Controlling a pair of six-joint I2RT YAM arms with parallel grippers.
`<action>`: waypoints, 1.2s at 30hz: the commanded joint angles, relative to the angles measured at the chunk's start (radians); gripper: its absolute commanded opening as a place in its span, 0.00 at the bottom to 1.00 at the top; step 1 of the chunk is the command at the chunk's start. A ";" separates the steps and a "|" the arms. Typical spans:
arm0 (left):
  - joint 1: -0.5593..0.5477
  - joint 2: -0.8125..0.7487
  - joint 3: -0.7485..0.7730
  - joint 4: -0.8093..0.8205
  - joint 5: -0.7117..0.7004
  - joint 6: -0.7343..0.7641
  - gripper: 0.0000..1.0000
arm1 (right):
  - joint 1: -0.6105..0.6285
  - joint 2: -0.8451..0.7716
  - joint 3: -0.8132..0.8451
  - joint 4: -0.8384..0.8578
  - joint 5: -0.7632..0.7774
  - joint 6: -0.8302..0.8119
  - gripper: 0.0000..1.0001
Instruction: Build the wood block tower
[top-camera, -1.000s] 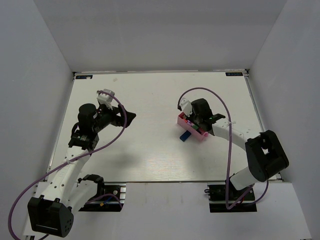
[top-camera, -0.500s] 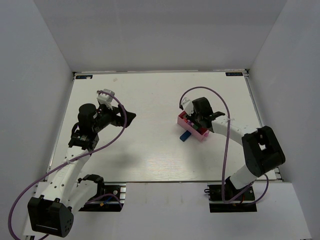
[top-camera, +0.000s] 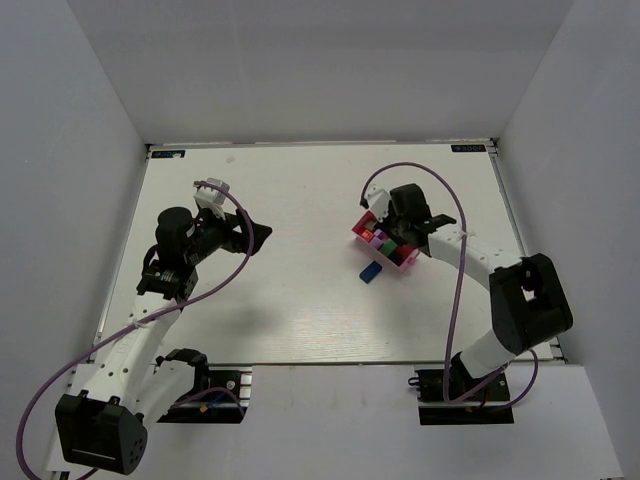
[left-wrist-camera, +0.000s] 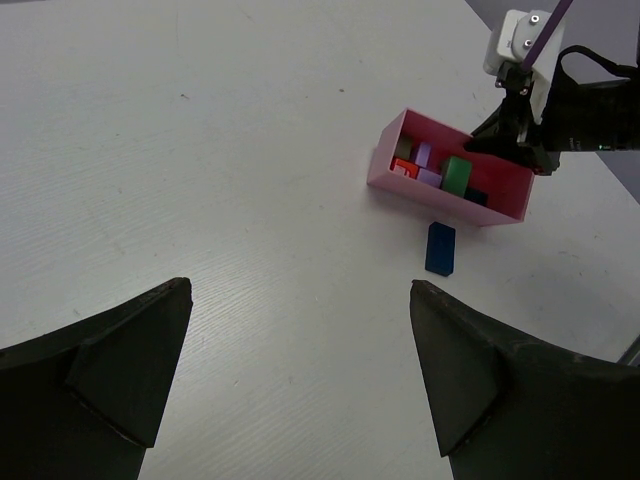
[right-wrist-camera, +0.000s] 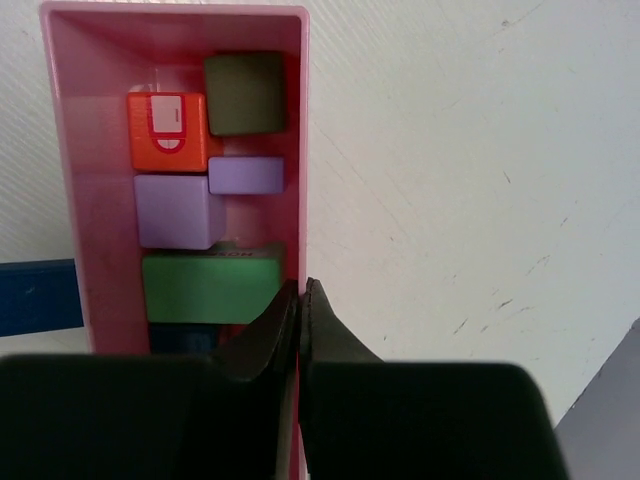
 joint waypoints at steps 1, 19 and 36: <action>-0.003 -0.005 0.016 0.015 0.020 -0.005 1.00 | -0.005 -0.083 -0.018 0.050 0.054 -0.008 0.00; -0.003 -0.005 0.016 0.015 0.020 -0.005 1.00 | 0.161 0.033 -0.415 1.116 0.709 -0.698 0.00; -0.003 -0.005 0.016 0.015 0.020 -0.005 1.00 | 0.259 0.391 -0.625 2.067 0.758 -1.228 0.16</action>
